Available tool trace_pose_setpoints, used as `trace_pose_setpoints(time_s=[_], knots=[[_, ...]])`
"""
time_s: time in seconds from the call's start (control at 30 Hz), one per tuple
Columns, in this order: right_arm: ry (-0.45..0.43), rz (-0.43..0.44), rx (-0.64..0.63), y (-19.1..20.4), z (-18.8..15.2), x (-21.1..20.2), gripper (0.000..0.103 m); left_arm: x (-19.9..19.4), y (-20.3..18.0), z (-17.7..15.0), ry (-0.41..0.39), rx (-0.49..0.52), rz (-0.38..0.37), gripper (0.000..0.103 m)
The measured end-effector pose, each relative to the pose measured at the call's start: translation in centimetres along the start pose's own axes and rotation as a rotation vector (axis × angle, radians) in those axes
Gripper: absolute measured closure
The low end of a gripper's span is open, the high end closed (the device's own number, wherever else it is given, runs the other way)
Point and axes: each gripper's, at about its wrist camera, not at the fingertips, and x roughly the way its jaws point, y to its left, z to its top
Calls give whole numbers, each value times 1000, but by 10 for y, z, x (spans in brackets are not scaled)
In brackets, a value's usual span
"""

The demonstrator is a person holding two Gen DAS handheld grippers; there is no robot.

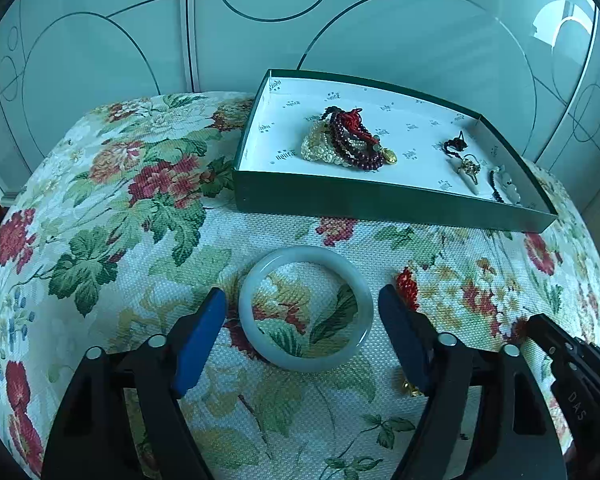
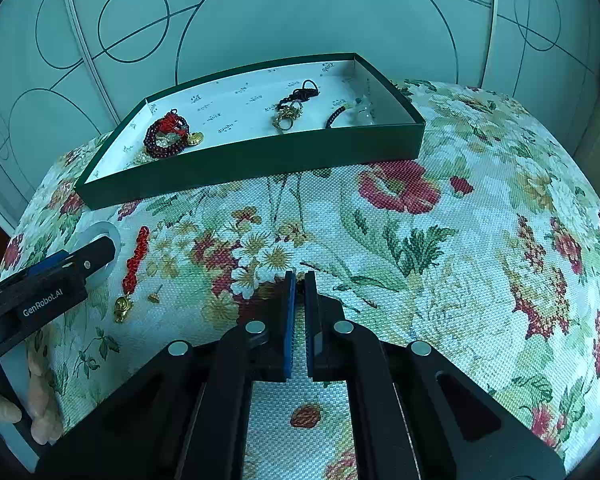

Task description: Organize jewelry

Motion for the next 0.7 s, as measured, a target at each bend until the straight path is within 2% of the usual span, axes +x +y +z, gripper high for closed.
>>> trace_pose_setpoints(time_s=[0.03, 0.3, 0.33, 0.37, 0.4, 0.43, 0.7], knots=[[0, 0, 0, 0, 0, 0, 99, -1, 0, -1, -8, 3, -3, 35], [-1, 0, 3, -1, 0, -1, 99, -3, 3, 0, -15, -3, -5, 38], [-2, 0, 3, -1, 0, -1, 99, -7, 5, 0, -43, -9, 14, 54], [-2, -1, 3, -1, 1, -1, 99, -7, 7, 1, -37, 2, 10, 94], [-3, -1, 3, -1, 1, -1, 99, -5, 10, 3, -8, -19, -56, 95], [-4, -1, 3, -1, 1, -1, 99, -4, 14, 4, 1, -55, -78, 94], [-2, -1, 3, 1, 1, -1, 99, -6, 18, 1, 23, -76, -101, 93]])
